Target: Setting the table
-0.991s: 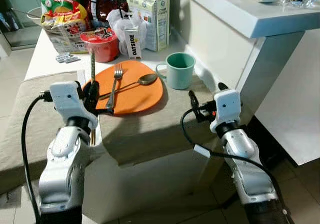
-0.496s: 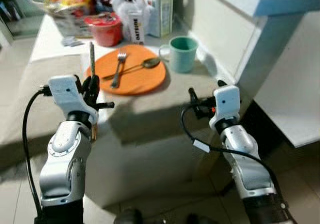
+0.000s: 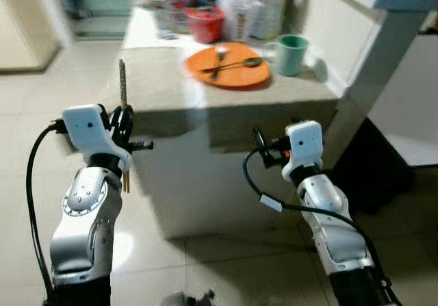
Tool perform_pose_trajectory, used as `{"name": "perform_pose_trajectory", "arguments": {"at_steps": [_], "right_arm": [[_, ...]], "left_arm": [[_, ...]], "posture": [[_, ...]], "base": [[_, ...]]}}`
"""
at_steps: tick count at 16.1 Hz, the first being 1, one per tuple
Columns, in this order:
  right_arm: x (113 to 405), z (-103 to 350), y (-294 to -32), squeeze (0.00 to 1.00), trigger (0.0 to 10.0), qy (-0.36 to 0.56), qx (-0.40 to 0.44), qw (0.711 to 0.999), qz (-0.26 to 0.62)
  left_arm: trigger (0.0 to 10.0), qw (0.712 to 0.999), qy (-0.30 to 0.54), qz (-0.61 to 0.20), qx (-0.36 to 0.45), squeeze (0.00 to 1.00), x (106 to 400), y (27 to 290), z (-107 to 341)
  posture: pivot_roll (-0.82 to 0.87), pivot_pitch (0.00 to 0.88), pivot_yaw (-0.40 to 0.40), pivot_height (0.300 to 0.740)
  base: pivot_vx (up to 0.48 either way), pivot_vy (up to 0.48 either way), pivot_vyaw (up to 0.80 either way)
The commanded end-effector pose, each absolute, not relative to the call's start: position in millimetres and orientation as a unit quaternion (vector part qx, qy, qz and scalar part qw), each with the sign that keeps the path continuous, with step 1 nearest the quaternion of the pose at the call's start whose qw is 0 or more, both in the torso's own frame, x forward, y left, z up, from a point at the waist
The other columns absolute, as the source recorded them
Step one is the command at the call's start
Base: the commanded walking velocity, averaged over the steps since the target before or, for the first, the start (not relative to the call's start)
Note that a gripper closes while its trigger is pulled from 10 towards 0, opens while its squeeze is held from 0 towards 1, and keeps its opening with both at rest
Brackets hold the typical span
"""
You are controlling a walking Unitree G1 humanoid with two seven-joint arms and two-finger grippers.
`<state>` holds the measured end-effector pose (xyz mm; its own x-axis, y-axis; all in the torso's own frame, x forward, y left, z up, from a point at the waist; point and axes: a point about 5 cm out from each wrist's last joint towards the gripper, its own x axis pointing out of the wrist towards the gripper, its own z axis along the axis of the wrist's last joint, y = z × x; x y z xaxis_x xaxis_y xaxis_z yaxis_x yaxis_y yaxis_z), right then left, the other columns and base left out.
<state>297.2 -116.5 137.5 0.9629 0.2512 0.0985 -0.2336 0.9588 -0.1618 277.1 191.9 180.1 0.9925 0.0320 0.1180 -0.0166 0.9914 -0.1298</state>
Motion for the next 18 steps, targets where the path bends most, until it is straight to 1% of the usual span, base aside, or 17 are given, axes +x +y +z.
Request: {"name": "perform_pose_trajectory", "arguments": {"at_steps": [1,3,7,10,18], "right_arm": [[297.5,137.8,-118.1,0.00,10.0,-0.057,-0.076,0.988,0.123],[297.2,137.0,-118.5,0.00,10.0,-0.053,-0.076,0.988,0.124],[296.8,136.9,-114.5,0.00,10.0,-0.052,-0.080,0.984,0.148],[297.5,136.2,-114.3,0.00,10.0,-0.050,-0.079,0.985,0.145],[297.1,132.0,-111.1,0.00,10.0,-0.043,-0.076,0.985,0.150]], "left_arm": [[0.0,0.996,-0.062,0.010,-0.056,0.00,277.3,189.3,181.3],[0.0,0.997,-0.059,0.011,-0.053,0.00,275.2,186.9,179.4],[0.0,0.997,-0.058,0.011,-0.055,0.00,273.4,184.1,178.1],[0.0,0.997,-0.059,0.010,-0.045,0.00,273.6,183.5,178.8],[0.0,0.998,-0.051,0.022,-0.034,0.00,274.4,184.9,175.9]], "posture": [[-0.04,0.024,0.037,0.740],[-0.04,0.024,0.035,0.740],[-0.04,0.022,0.033,0.740],[-0.04,0.018,0.032,0.740],[-0.03,0.000,0.038,0.740]], "base": [[0.000,0.000,0.00],[0.000,0.000,0.00],[0.000,-0.480,0.00],[0.000,-0.472,0.80],[0.000,-0.457,0.00]]}}
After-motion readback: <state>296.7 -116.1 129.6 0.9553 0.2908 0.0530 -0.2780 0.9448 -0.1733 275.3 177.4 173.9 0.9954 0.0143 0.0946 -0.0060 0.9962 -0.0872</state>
